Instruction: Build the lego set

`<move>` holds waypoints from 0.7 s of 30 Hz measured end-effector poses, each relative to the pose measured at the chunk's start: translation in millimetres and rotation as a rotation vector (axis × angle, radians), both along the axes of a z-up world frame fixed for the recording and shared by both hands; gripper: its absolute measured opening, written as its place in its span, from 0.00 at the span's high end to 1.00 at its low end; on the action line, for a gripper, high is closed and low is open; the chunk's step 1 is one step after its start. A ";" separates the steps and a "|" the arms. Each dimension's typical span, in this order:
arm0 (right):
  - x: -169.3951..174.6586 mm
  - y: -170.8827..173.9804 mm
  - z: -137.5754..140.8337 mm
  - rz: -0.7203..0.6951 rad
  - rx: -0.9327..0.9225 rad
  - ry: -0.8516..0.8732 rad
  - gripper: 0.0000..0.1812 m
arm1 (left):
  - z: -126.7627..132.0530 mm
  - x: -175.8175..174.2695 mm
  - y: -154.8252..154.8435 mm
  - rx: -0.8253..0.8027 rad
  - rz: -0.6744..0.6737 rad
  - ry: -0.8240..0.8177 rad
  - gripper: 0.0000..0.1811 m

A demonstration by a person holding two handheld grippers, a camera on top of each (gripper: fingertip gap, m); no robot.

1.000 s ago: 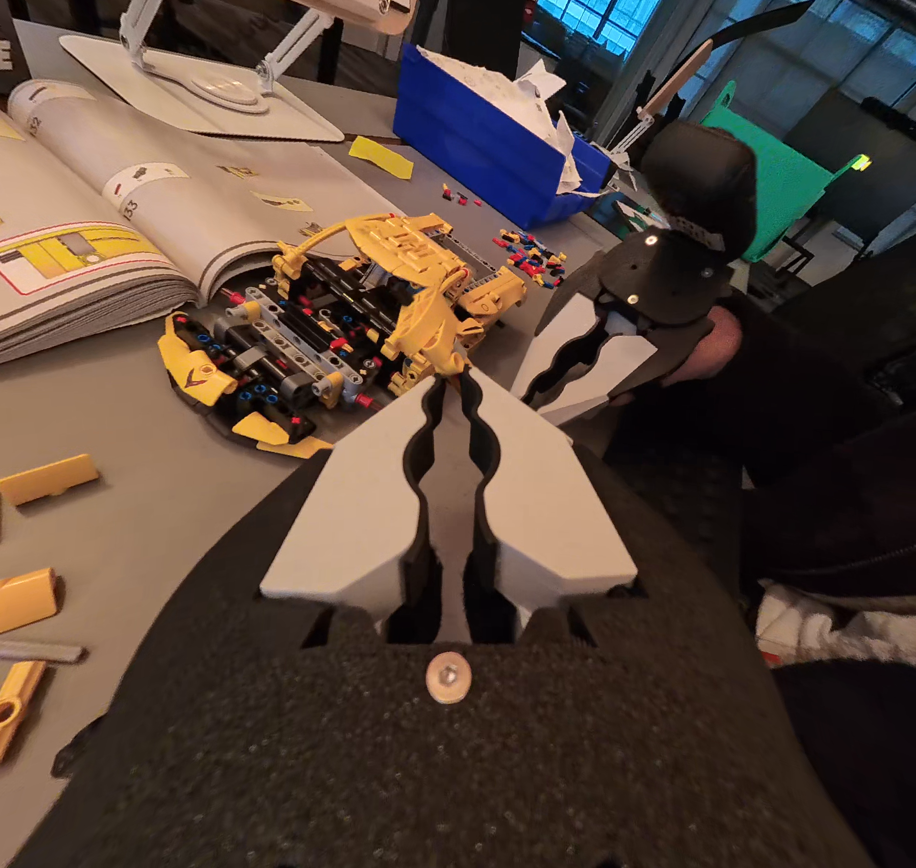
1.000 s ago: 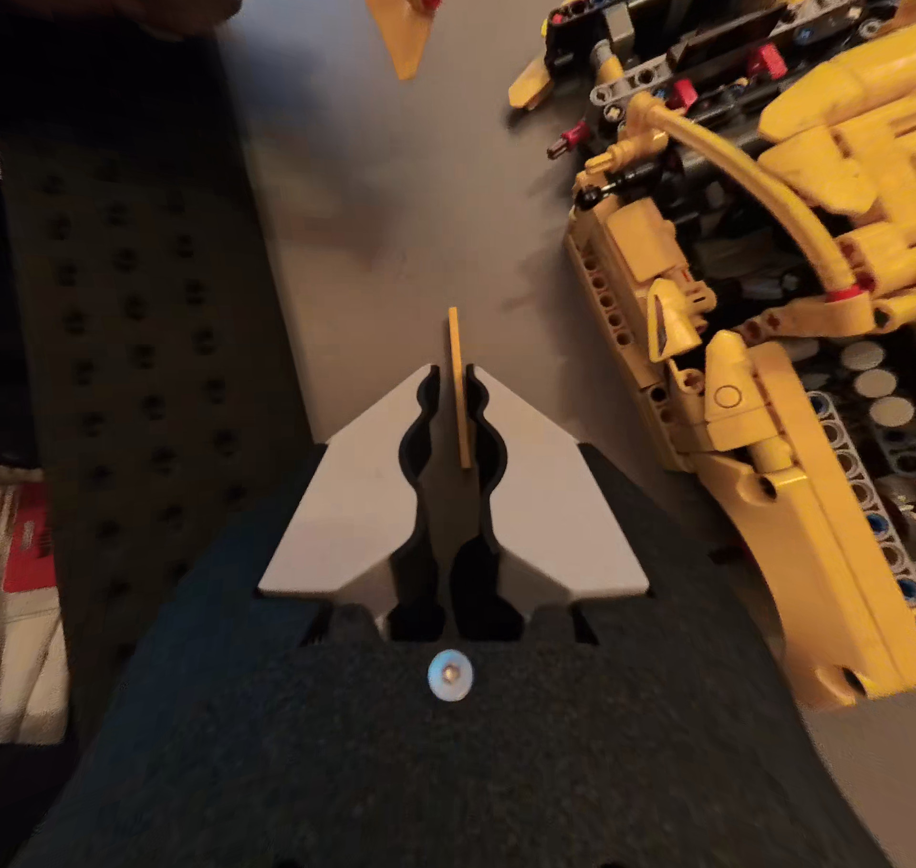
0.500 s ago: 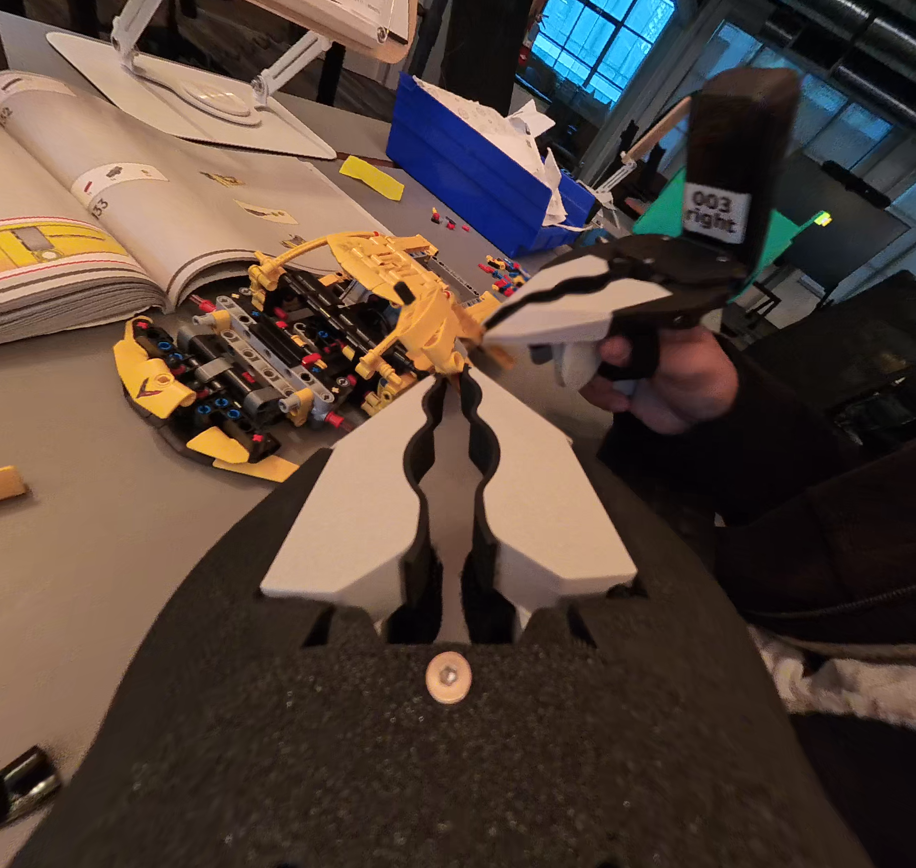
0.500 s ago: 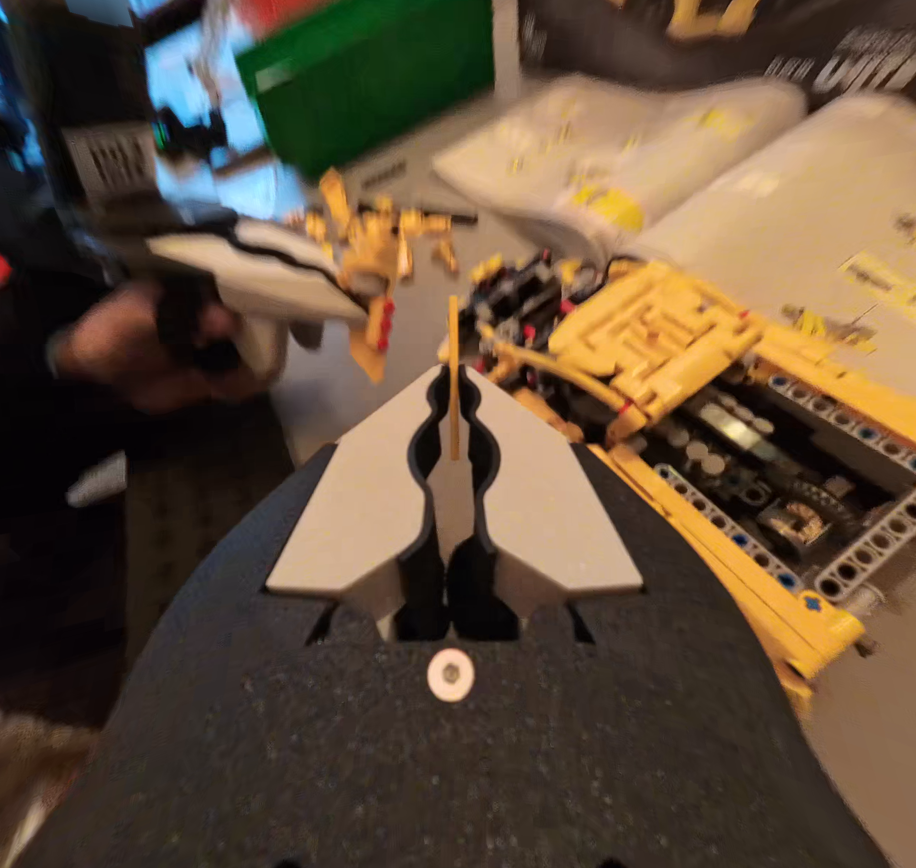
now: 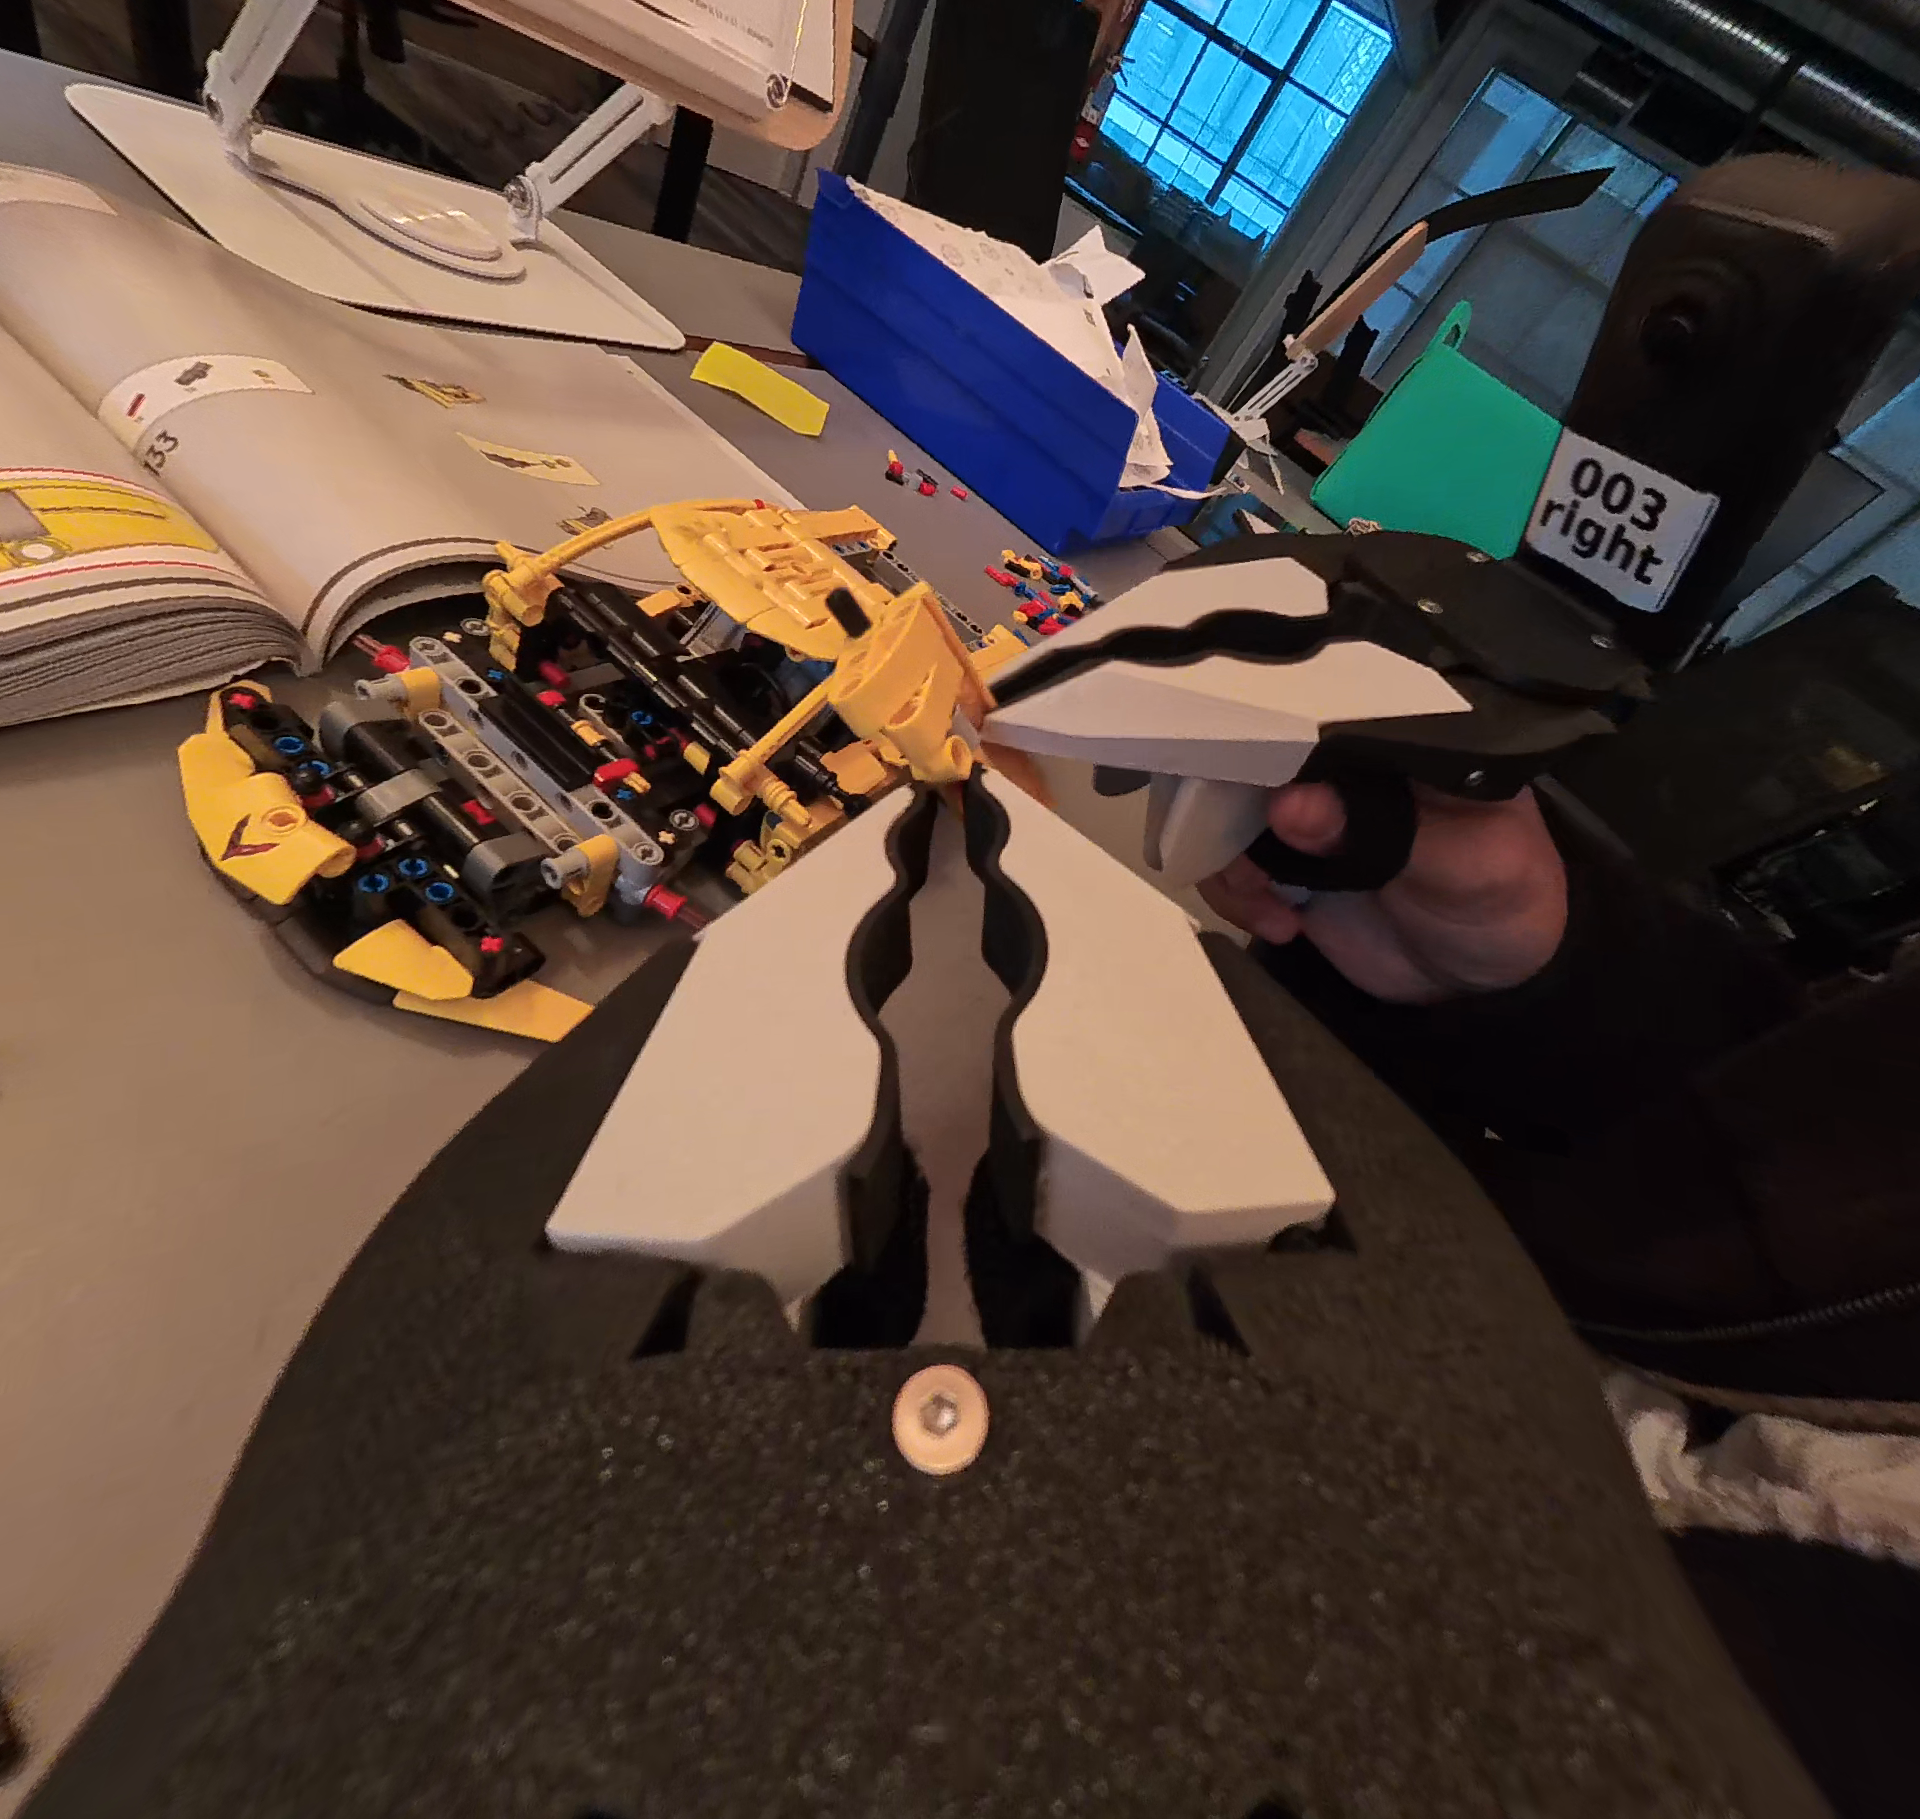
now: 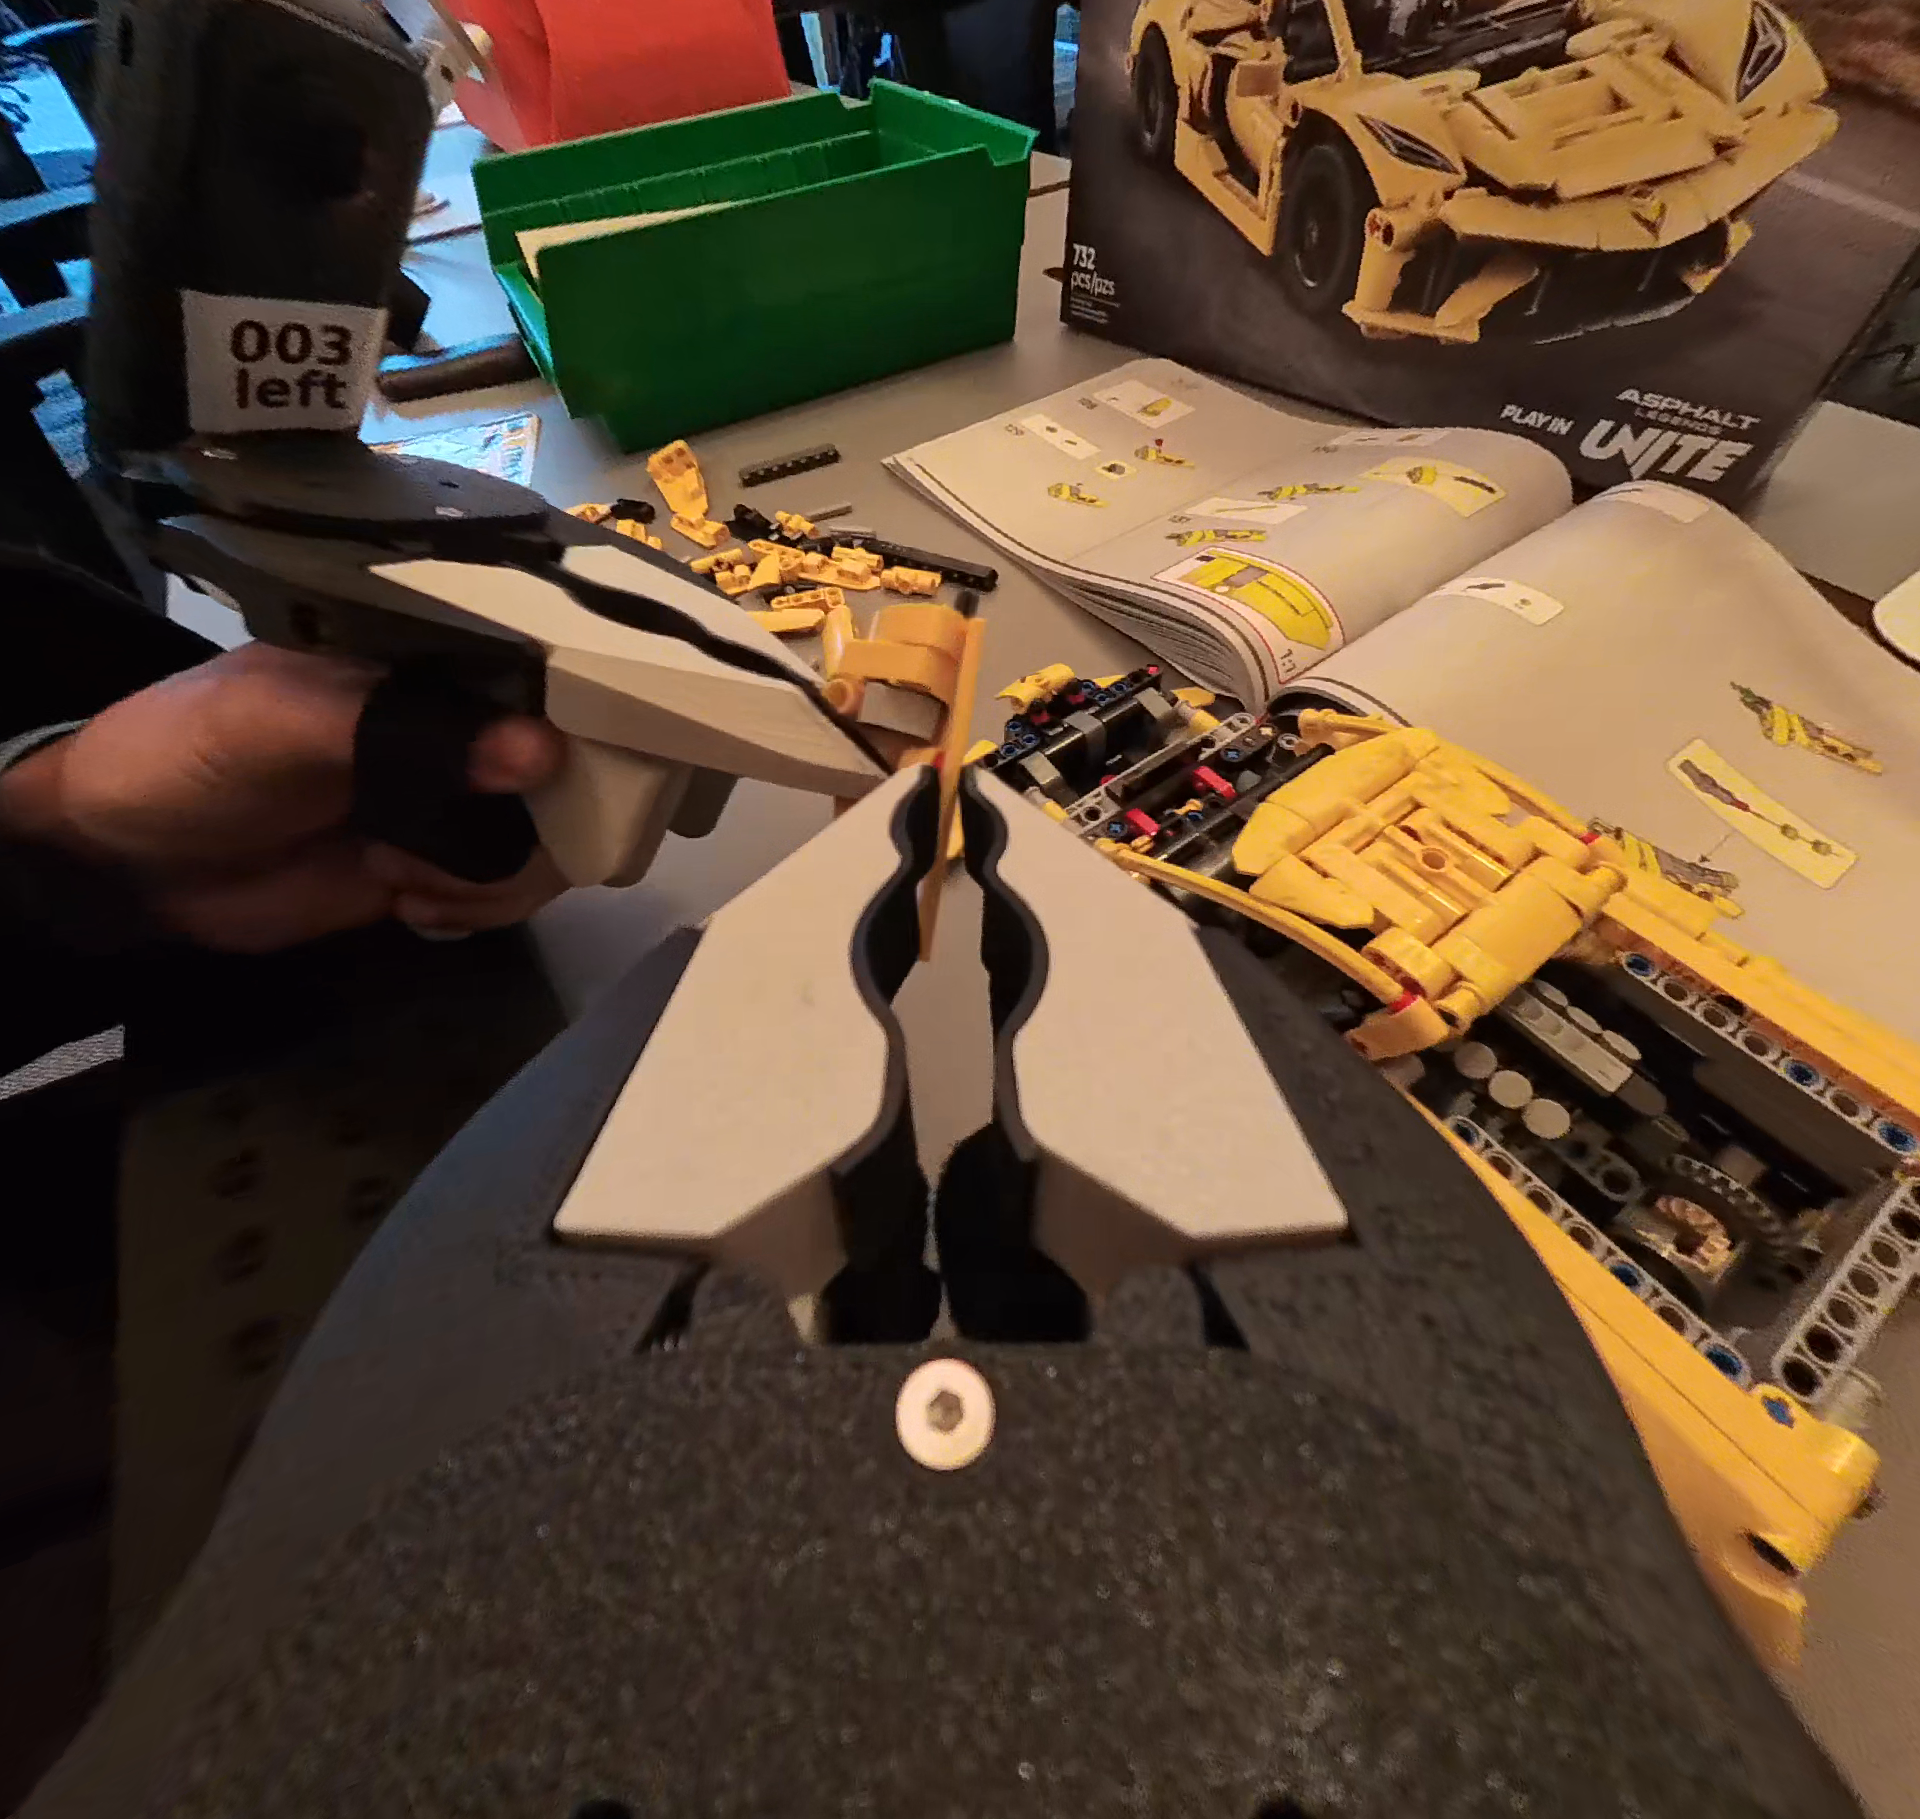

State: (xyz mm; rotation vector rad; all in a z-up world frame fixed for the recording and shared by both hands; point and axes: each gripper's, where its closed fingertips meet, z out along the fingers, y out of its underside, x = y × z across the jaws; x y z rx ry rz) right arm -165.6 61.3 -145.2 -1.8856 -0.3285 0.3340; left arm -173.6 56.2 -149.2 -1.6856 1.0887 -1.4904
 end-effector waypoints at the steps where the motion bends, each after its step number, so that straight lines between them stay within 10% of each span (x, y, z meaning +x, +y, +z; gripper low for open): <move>1: -0.5 0.2 0.5 -0.004 0.006 0.006 0.98 | 0.3 -0.1 0.5 0.001 0.003 -0.001 0.97; 21: 1.9 2.6 -6.9 -0.019 -0.022 0.087 0.99 | -2.5 1.2 0.4 0.024 0.011 0.021 0.97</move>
